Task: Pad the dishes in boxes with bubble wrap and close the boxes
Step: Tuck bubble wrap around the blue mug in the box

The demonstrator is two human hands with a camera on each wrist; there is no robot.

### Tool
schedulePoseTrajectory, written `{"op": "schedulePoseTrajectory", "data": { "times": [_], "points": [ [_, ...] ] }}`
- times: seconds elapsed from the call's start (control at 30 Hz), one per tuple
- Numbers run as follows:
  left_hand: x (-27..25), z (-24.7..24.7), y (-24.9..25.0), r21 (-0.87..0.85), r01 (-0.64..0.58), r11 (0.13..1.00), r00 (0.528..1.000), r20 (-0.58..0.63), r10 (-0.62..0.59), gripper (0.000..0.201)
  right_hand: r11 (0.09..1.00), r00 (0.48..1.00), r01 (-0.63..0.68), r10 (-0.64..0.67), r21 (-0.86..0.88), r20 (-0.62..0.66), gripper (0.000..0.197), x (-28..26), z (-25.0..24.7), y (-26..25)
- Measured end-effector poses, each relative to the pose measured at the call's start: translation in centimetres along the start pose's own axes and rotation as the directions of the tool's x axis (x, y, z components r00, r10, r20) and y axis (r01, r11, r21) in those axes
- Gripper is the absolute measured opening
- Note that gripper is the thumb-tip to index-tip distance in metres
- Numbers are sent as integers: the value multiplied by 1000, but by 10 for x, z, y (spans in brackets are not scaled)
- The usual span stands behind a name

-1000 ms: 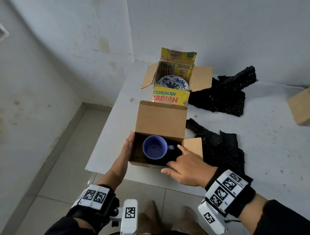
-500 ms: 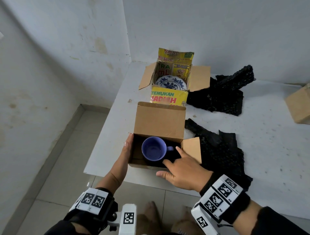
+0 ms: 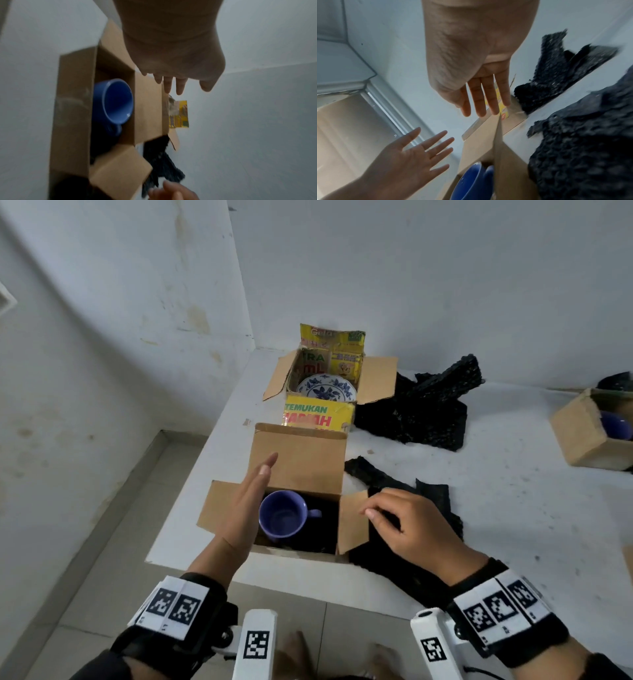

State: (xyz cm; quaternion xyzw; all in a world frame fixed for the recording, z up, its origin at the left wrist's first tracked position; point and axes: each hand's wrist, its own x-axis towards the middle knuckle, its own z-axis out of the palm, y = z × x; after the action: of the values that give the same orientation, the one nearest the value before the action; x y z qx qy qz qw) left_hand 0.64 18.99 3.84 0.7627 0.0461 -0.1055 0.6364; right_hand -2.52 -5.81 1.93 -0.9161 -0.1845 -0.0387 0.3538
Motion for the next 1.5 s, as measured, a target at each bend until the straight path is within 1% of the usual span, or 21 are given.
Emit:
{"op": "schedulePoseTrajectory", "data": {
  "times": [0.07,0.13,0.23,0.3,0.37,0.4,0.47,0.53,0.6,0.7,0.8,0.9,0.97,1.03,1.1,1.17,1.27,1.33,1.4,1.47,1.5],
  "points": [
    [-2,21,9,-12,-58,998,994,91,59,47,997,996,-77,78,20,-34,22,-10,-13,16],
    [-2,46,19,-7,-99,995,978,184,99,53,984,984,-179,179,-18,-25,12,-21,-21,34],
    [2,88,25,75,-189,979,937,313,157,45,924,934,-344,356,-164,45,9,-33,-28,57],
    [4,116,22,176,-269,947,908,375,188,43,876,892,-414,445,-248,83,23,-39,-30,69],
    [5,143,19,290,-359,887,874,438,211,51,842,856,-434,496,-320,145,43,-43,-28,77],
    [5,155,17,339,-381,860,857,478,192,55,832,843,-429,509,-352,175,52,-45,-25,81],
    [9,175,10,447,-390,805,832,545,101,61,820,821,-411,523,-399,230,64,-48,-17,86],
    [14,188,-2,556,-387,736,817,576,-5,63,815,805,-377,523,-441,279,68,-53,-11,93],
    [19,196,-14,643,-383,664,818,570,-81,63,829,823,-325,485,-454,296,62,-57,-8,100],
    [26,203,-29,727,-375,576,828,541,-144,63,866,867,-281,414,-414,276,41,-61,-11,110],
    [30,208,-34,751,-353,558,849,508,-146,61,899,886,-325,398,-292,239,30,-60,-19,117],
    [33,213,-29,764,-378,524,881,471,-51,55,918,911,-364,386,-157,145,19,-55,-33,118],
    [36,216,-21,771,-410,487,899,433,71,45,929,927,-362,368,-79,74,9,-51,-43,116],
    [39,218,-10,762,-446,470,895,397,204,34,936,936,-353,353,-1,-2,5,-47,-55,113],
    [42,218,3,726,-479,494,877,363,317,27,944,943,-323,327,72,-67,6,-42,-68,109],
    [44,216,17,666,-509,546,856,324,403,23,955,951,-266,282,131,-129,8,-35,-81,103],
    [48,207,38,600,-526,603,841,260,475,22,967,960,-155,196,204,-199,18,-24,-95,92],
    [49,198,51,537,-533,654,835,209,509,23,954,969,-95,154,284,-195,23,-15,-102,80],
    [48,184,62,445,-560,698,820,178,544,27,930,982,-36,100,367,-159,28,-5,-108,65],
    [48,166,70,437,-575,692,806,158,570,33,913,992,0,51,409,-114,34,8,-110,49],
    [48,156,73,454,-575,680,804,157,574,33,909,994,8,37,417,-100,33,16,-109,41]
  ]
}}
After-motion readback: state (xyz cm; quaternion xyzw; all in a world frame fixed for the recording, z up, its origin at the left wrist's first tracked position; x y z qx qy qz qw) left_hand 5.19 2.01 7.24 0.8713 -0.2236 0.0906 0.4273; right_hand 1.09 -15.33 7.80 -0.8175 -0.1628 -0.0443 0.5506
